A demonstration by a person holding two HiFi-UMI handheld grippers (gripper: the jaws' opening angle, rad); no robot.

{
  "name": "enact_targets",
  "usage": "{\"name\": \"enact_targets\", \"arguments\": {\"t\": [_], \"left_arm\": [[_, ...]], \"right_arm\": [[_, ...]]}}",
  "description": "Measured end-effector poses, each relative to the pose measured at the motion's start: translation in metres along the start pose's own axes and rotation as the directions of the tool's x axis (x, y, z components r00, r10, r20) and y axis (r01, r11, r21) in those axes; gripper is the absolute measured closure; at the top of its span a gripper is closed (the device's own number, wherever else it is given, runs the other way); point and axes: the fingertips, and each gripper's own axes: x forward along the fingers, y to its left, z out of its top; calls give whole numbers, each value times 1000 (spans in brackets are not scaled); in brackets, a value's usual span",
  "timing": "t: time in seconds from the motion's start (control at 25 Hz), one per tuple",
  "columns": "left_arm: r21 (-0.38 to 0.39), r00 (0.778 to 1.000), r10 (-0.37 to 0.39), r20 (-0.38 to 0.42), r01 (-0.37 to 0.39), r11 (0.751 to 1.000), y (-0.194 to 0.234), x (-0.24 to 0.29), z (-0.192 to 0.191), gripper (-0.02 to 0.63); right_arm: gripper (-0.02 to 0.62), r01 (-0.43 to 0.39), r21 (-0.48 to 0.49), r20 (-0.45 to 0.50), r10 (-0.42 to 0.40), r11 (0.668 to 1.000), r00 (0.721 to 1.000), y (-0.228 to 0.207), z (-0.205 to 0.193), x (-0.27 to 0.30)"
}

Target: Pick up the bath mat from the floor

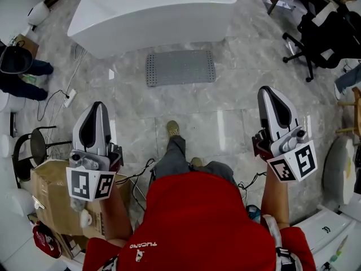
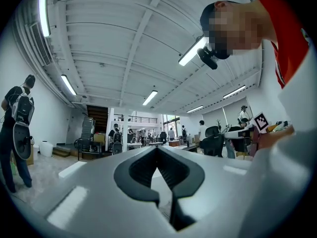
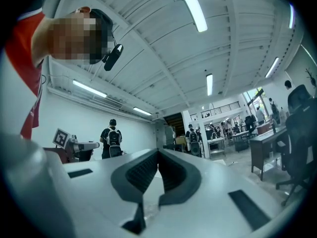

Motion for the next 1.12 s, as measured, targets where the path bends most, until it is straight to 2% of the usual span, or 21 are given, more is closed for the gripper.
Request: {"name": "enact_targets", "arguments": {"t": [0.28, 0.6, 0.88, 1.12], "left_arm": [[59, 1000, -25, 5, 25, 998, 63, 65, -7, 601], [42, 996, -86, -7, 86, 995, 137, 135, -31, 601], [21, 995, -97, -23, 97, 995, 178, 172, -51, 601], [-22, 995, -66, -69, 64, 998, 205, 193, -76, 601]], "right_arm": [[594, 20, -43, -10, -21, 999, 1000, -18, -2, 92], [594, 121, -84, -28, -124, 989, 992, -42, -20, 181], [594, 147, -93, -76, -154, 985, 985, -57, -37, 221], [594, 148, -105, -105, -159, 983, 982, -73, -45, 244]]}}
